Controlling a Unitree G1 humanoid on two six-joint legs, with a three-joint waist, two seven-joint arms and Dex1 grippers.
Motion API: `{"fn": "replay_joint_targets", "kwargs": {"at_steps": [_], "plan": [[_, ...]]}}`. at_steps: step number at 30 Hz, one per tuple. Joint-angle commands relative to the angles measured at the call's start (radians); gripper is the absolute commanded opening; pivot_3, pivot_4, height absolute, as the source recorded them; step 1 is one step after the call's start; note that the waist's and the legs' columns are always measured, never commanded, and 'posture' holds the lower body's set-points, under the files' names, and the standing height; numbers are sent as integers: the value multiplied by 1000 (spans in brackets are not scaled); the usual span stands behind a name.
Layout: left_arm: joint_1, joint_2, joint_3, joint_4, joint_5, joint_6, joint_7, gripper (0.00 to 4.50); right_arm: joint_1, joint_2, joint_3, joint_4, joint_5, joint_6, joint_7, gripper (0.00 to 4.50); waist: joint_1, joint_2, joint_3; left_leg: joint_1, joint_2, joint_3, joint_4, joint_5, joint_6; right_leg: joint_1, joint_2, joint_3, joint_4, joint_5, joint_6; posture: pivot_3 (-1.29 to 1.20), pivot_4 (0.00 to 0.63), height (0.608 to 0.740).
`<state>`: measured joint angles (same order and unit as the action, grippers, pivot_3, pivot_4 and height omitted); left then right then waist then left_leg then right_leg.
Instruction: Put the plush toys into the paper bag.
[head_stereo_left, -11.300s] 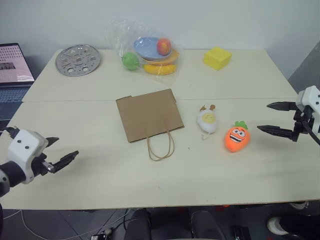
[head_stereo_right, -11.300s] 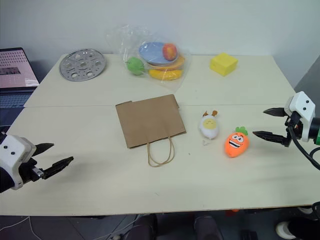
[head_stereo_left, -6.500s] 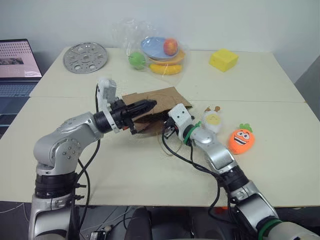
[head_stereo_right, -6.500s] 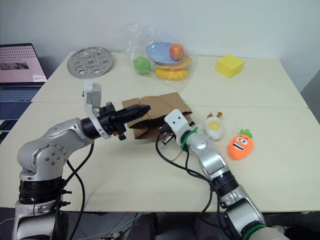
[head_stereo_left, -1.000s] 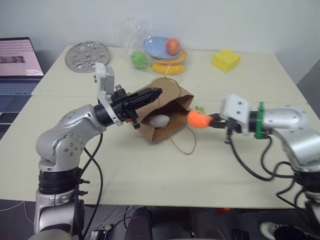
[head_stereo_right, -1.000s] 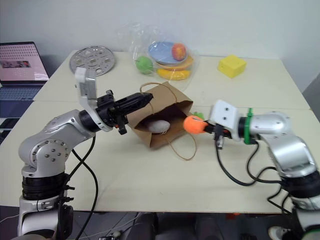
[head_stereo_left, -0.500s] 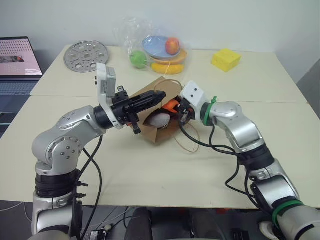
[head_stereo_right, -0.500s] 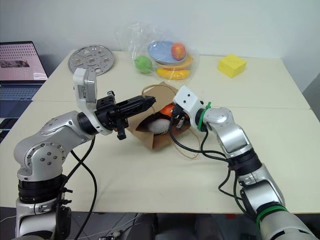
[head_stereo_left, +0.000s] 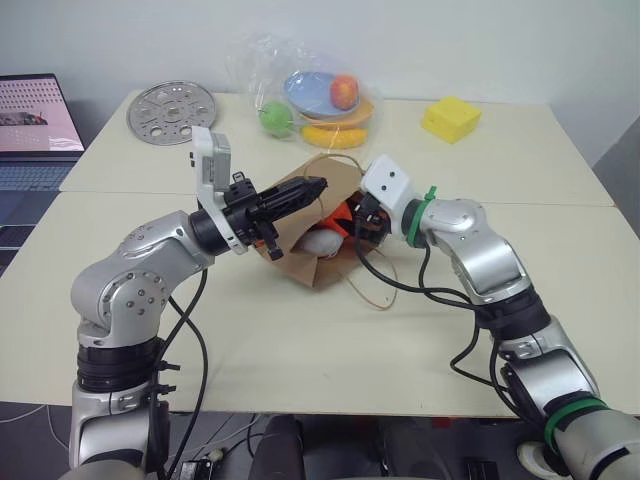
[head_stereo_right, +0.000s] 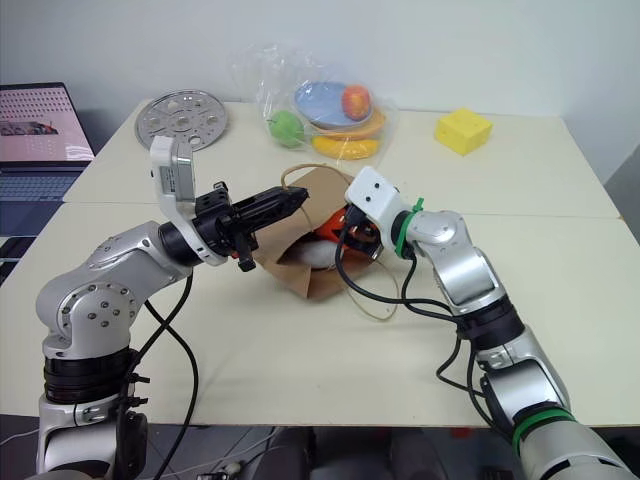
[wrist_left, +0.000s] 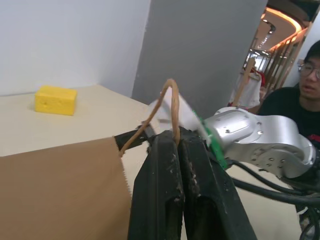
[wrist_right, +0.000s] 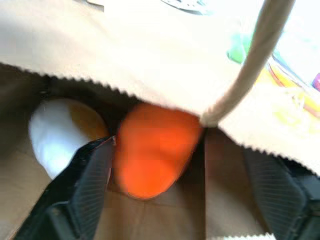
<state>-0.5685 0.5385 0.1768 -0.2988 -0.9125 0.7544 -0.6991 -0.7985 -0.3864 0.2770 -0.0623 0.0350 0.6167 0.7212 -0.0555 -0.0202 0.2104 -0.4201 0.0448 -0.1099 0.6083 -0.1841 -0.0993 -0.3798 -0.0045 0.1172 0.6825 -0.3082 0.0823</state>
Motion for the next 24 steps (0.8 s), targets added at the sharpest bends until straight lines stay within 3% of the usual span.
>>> {"fn": "replay_joint_targets", "kwargs": {"at_steps": [1, 6, 11, 16, 21, 24], "plan": [[-35, -13, 25, 11, 10, -38, 21, 0, 14, -88, -75, -194, 101, 66, 106, 4034, 4, 0, 0, 0, 0, 0, 0, 0, 0, 0, 0, 0, 0, 0, 0, 0, 150, 740], [-39, -18, 18, 19, 25, -49, 21, 0, 87, -248, -162, -338, 242, 108, 245, 4034, 5, 0, 0, -1, 0, -1, 0, 0, 0, 0, 0, -1, -1, 0, 0, 0, 150, 740], [-35, -17, 22, 13, 26, -47, 18, 0, 231, -345, -215, -364, 281, 157, 236, 4034, 3, 0, 0, -1, 0, 0, 0, 0, 0, 0, 0, 0, -1, 0, 0, 0, 150, 740], [-42, -14, 17, 20, 39, -51, 11, 0, 301, -241, -138, -176, 187, 140, 69, 4034, -7, 0, 0, 0, 0, 2, 1, 0, 0, 0, 0, 2, -1, 0, 0, 0, 150, 740], [-42, -8, 13, 19, 55, -55, 6, 0, 275, -144, -116, -31, 187, 129, 38, 4034, -9, 0, 0, 1, 0, 2, 1, 0, 0, 0, 0, 3, -1, 0, 0, 0, 150, 740], [-38, -8, 19, 16, 56, -55, 8, 0, 268, -118, -134, -39, 265, 186, 88, 3469, -7, 0, 0, 0, 0, 2, 1, 0, 0, 0, 0, 2, -1, 0, 0, 0, 150, 740]]}}
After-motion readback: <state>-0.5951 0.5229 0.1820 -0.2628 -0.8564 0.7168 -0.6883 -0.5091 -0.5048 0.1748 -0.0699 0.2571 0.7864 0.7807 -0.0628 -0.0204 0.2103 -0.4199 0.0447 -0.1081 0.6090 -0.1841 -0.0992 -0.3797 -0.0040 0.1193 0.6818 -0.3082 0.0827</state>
